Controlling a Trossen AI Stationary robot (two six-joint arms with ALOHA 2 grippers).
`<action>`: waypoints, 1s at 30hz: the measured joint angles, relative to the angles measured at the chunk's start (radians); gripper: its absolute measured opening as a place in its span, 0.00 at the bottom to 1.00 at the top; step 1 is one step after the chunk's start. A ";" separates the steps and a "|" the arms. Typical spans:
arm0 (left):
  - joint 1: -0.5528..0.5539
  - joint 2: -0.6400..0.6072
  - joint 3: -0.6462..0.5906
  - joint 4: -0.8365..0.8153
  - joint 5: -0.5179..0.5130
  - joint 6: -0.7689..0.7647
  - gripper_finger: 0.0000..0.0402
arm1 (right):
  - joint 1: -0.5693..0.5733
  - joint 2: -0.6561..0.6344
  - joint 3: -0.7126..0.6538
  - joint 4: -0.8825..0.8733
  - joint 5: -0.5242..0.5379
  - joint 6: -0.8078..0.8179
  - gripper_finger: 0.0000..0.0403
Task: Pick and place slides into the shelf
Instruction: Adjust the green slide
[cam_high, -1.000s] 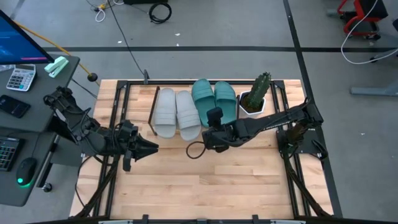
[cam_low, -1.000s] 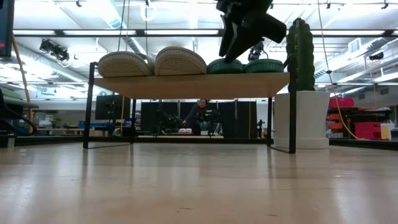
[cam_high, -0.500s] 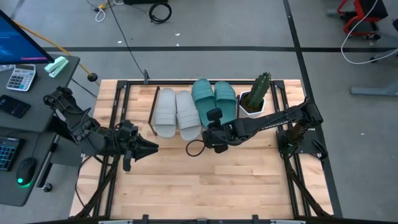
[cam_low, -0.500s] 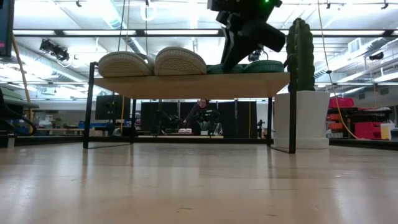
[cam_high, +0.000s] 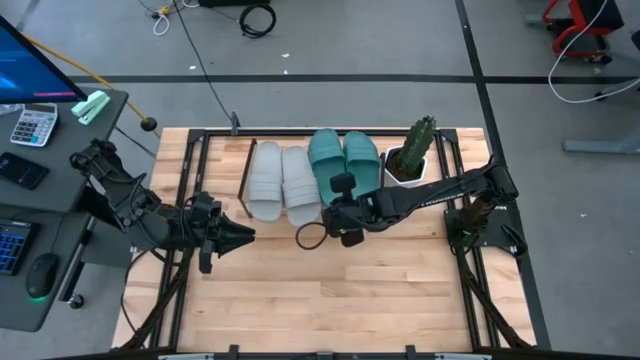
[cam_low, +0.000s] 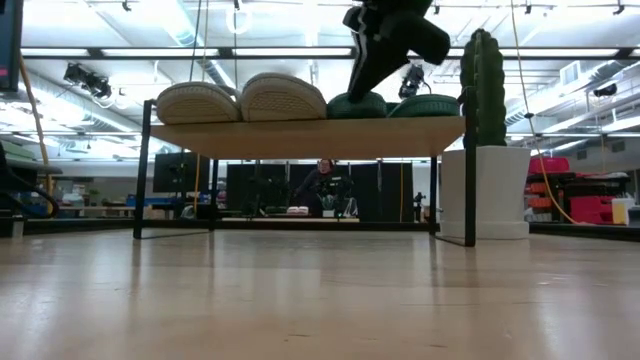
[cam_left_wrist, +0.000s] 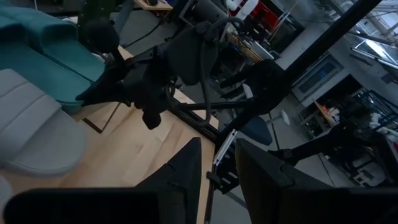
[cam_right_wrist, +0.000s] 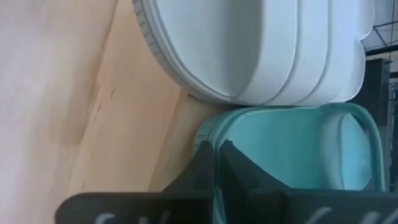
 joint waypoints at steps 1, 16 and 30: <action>0.000 0.000 0.000 0.000 0.000 0.002 0.26 | 0.000 0.000 0.005 0.000 0.000 0.000 0.02; 0.000 0.000 0.000 -0.018 -0.001 0.002 0.26 | 0.033 0.000 0.047 0.003 -0.021 0.060 0.02; 0.000 0.000 0.000 -0.022 -0.003 0.002 0.26 | 0.013 -0.001 0.032 0.000 -0.153 0.026 0.28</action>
